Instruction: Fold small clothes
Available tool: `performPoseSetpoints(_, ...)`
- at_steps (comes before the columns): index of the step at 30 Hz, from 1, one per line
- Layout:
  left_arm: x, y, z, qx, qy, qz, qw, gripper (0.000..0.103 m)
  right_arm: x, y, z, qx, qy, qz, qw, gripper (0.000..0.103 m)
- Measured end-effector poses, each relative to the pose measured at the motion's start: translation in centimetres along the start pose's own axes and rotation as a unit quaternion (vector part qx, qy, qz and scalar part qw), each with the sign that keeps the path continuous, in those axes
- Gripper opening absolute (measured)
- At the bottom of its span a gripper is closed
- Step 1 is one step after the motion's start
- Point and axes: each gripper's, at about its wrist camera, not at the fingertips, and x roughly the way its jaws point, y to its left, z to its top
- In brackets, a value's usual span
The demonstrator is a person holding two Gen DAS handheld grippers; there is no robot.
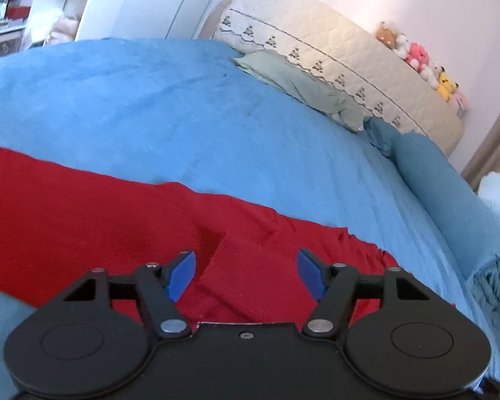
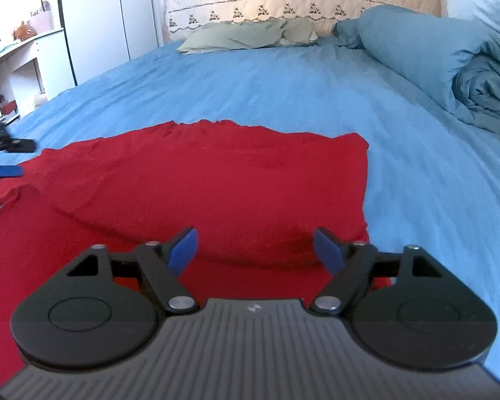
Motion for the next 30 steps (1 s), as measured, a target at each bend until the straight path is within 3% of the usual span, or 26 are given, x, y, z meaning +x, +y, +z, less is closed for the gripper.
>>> performPoseSetpoints(3, -0.6, -0.2, -0.1, 0.032, 0.022, -0.023, 0.9990, 0.071, 1.2, -1.1, -0.2, -0.009, 0.026, -0.027, 0.999, 0.094)
performPoseSetpoints(6, -0.5, -2.0, -0.5, 0.081, 0.045, -0.059, 0.9939, 0.072, 0.9, -2.4, -0.8, -0.009, 0.030, -0.029, 0.999, 0.094)
performPoseSetpoints(8, -0.1, -3.2, -0.9, 0.112, 0.050, -0.071, 0.9899, 0.075, 0.2, -2.6, -0.7, -0.014, 0.035, -0.057, 0.998, 0.095)
performPoseSetpoints(11, 1.3, -4.4, -1.1, 0.129, 0.050, -0.083, 0.9869, 0.091, -1.1, -2.6, -0.4, -0.008, 0.013, -0.038, 0.999, 0.095)
performPoseSetpoints(13, 2.8, -4.9, -0.8, 0.131, 0.048, -0.085, 0.9866, 0.091, -0.9, -2.0, 0.1, -0.007, 0.001, -0.019, 1.000, 0.095)
performPoseSetpoints(18, 7.6, -5.8, 0.2, 0.128, 0.078, -0.065, 0.9865, 0.092, 2.1, 0.2, 2.3, -0.031, -0.028, -0.006, 0.999, 0.099)
performPoseSetpoints(21, 9.8, -4.5, 0.4, 0.122, 0.098, -0.038, 0.9870, 0.092, 4.7, 0.5, 3.2, -0.019, -0.016, -0.015, 1.000, 0.101)
performPoseSetpoints(24, 9.3, -2.9, 0.5, 0.101, 0.075, -0.043, 0.9910, 0.091, 6.2, -0.8, 2.1, 0.004, 0.009, -0.045, 0.999, 0.101)
performPoseSetpoints(26, 8.6, -2.0, 0.6, 0.087, 0.055, -0.018, 0.9945, 0.093, 5.2, -1.8, 0.7, 0.018, -0.010, -0.047, 0.999, 0.101)
performPoseSetpoints(28, 8.2, -1.2, 0.6, 0.082, 0.043, 0.042, 0.9948, 0.100, 4.3, -2.0, -0.1, 0.015, -0.018, -0.048, 0.999, 0.102)
performPoseSetpoints(30, 7.7, -0.3, 0.6, 0.080, 0.049, 0.040, 0.9948, 0.100, 3.6, -1.8, -0.5, 0.006, -0.017, -0.062, 0.998, 0.103)
